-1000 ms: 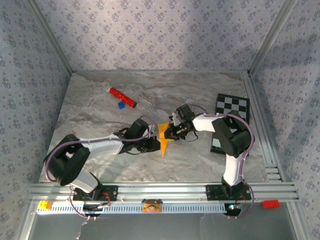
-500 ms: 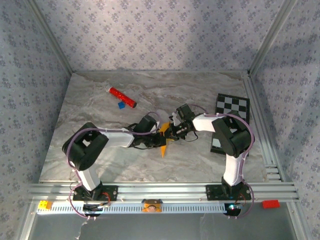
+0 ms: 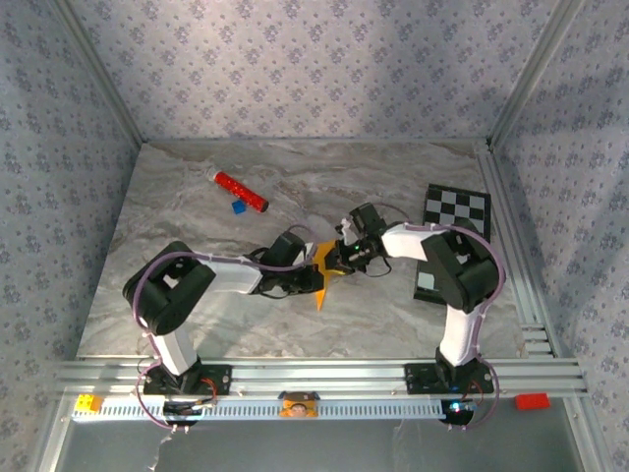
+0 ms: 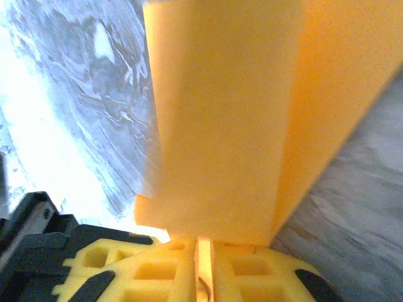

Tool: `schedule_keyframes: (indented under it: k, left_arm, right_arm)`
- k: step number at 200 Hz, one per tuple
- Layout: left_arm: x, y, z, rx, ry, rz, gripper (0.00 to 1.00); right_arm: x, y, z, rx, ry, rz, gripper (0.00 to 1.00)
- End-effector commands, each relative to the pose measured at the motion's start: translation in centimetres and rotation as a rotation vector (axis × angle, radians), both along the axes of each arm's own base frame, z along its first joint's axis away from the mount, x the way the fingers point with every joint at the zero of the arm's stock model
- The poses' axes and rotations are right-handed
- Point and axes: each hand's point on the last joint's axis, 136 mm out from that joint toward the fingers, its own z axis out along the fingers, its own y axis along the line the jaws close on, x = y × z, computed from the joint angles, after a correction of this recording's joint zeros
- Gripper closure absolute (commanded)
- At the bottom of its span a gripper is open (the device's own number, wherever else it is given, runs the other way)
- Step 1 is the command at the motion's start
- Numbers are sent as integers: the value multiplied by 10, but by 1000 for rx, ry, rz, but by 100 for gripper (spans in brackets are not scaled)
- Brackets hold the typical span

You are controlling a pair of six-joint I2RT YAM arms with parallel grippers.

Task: Fold a paper plane with a square sheet of paper (pick it up from the middle)
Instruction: Fold the wing for the fifth time at the center of the table.

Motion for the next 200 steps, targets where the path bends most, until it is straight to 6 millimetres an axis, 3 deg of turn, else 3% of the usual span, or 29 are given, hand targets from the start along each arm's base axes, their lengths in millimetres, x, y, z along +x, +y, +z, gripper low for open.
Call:
schedule_keyframes:
  k: [1,42,96,162,200]
  left_arm:
    - [-53,52,-60,223,167,-56,100]
    - [-61,47,-56,198,173,-139,100]
    - [-62,45,-54,202,176,-173,100]
    - [-58,44,-53,203,170,-155,100]
    - [-58,45,-54,209,173,-150,100]
  right_arm:
    - [12,-13,30,15,-86,-33,84]
    - [-2,-16,34,44,-118,10,86]
    - [-24,4,18,3,-136,117,94]
    - [-21,-1,-9,-67,-105,108,94]
    - [-5,-15,-23,-143,-91,20,93]
